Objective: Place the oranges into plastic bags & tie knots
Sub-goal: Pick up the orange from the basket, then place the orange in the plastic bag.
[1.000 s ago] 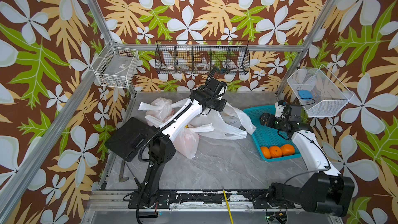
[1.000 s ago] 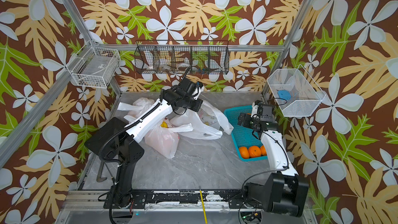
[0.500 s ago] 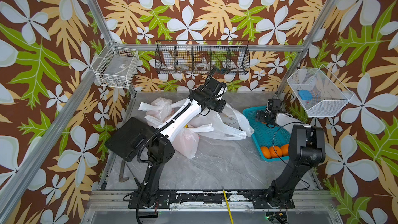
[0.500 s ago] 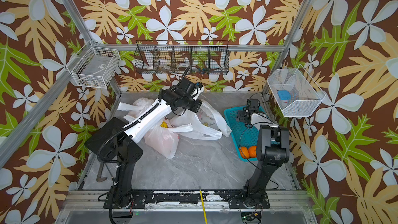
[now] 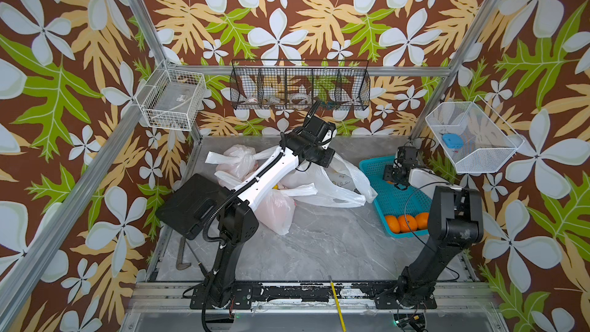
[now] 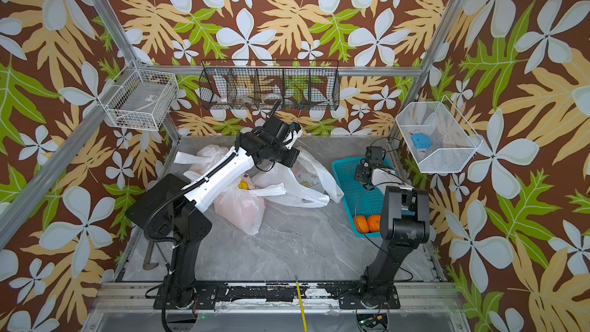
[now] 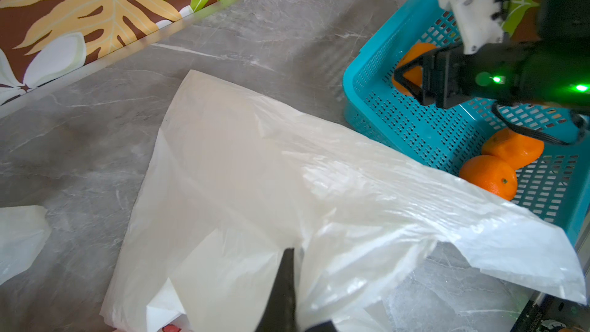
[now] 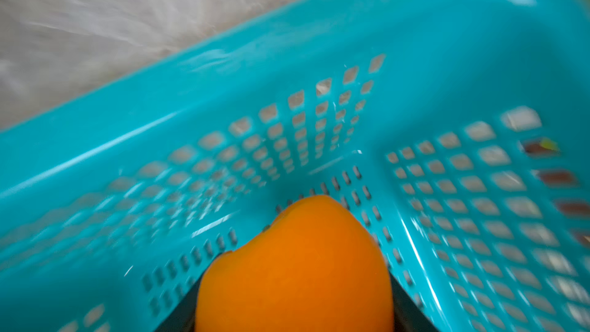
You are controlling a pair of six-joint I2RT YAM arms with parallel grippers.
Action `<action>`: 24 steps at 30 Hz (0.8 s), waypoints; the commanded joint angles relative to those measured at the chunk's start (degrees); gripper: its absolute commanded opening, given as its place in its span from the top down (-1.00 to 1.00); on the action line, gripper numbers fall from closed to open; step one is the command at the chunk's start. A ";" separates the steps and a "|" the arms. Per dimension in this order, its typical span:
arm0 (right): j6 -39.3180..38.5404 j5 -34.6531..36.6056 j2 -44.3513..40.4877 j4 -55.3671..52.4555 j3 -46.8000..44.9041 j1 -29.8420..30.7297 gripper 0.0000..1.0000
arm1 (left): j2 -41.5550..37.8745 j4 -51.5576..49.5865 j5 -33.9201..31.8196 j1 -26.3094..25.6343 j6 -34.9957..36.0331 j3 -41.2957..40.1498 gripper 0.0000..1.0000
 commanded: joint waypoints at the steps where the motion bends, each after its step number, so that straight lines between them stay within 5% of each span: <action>1: 1.64 -6.14 -9.21 -0.58 -5.03 0.49 -0.16 | -0.26 -1.00 0.14 0.09 0.59 -0.05 1.00; 7: 6.99 -18.94 -33.05 -3.53 -13.24 6.35 -0.11 | -0.27 -0.82 0.34 0.09 1.12 0.13 1.00; 12: 11.62 -18.41 -43.85 -5.35 -11.51 17.51 -0.10 | -0.23 -0.27 1.00 0.09 1.21 0.13 1.00; 19: 15.52 -15.89 -41.95 2.20 -13.59 31.10 -0.10 | -0.56 0.04 5.43 0.09 0.76 0.92 1.00; 24: 14.38 -10.65 -33.85 10.52 -15.06 32.74 -0.10 | -1.32 0.30 4.57 0.12 1.02 0.41 1.00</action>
